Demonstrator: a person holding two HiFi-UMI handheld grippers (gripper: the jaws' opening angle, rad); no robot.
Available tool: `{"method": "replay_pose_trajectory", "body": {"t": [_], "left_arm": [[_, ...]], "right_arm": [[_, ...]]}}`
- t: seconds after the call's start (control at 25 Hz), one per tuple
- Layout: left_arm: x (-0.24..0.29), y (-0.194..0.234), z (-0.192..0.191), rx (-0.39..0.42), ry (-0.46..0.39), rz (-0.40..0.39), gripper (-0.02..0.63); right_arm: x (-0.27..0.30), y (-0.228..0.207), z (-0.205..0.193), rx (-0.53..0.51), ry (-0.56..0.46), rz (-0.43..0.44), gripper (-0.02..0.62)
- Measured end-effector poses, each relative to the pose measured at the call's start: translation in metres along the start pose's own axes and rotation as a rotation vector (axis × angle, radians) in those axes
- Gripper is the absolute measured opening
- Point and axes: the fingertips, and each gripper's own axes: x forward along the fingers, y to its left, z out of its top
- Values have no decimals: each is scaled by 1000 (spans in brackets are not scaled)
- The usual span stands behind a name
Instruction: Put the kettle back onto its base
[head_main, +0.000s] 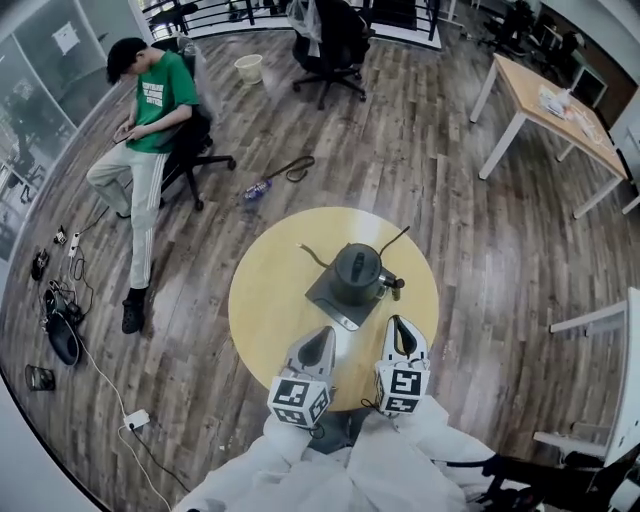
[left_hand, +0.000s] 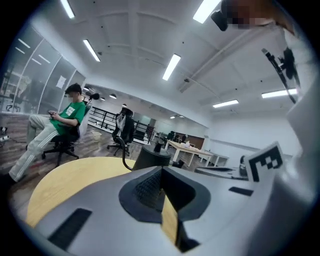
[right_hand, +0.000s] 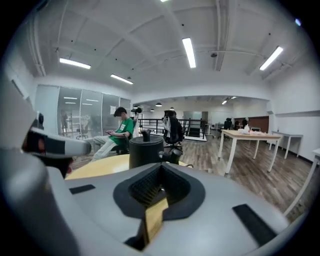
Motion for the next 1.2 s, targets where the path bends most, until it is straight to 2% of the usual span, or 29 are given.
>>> {"method": "replay_pose_trajectory", "body": {"t": [0.16,0.36,0.56,0.64,0.92,1.08,1.2], "left_arm": [[-14,-23,-17,30,65,-26,0],[-25,-22,-27,36,119,-49,2],[-38,-25,-15,18,92,-15,2],[-47,-34,-16,40,91,-6,0],[-108,-84,-43,84,69,73,1],[-152,-119,-57,33,9,132,2],[-179,-146,-61,-4,-14,146,2]], "right_arm": [[-9,20,4,21,37,75,12],[-17,31,-2,33,60,95,12],[-40,20,-2,35,49,94,12],[-52,16,2,33,27,91,12],[-140,17,-3,52,-76,127,12],[-201,14,-23,62,-94,154,12],[-236,15,-30,68,-83,164,12]]}}
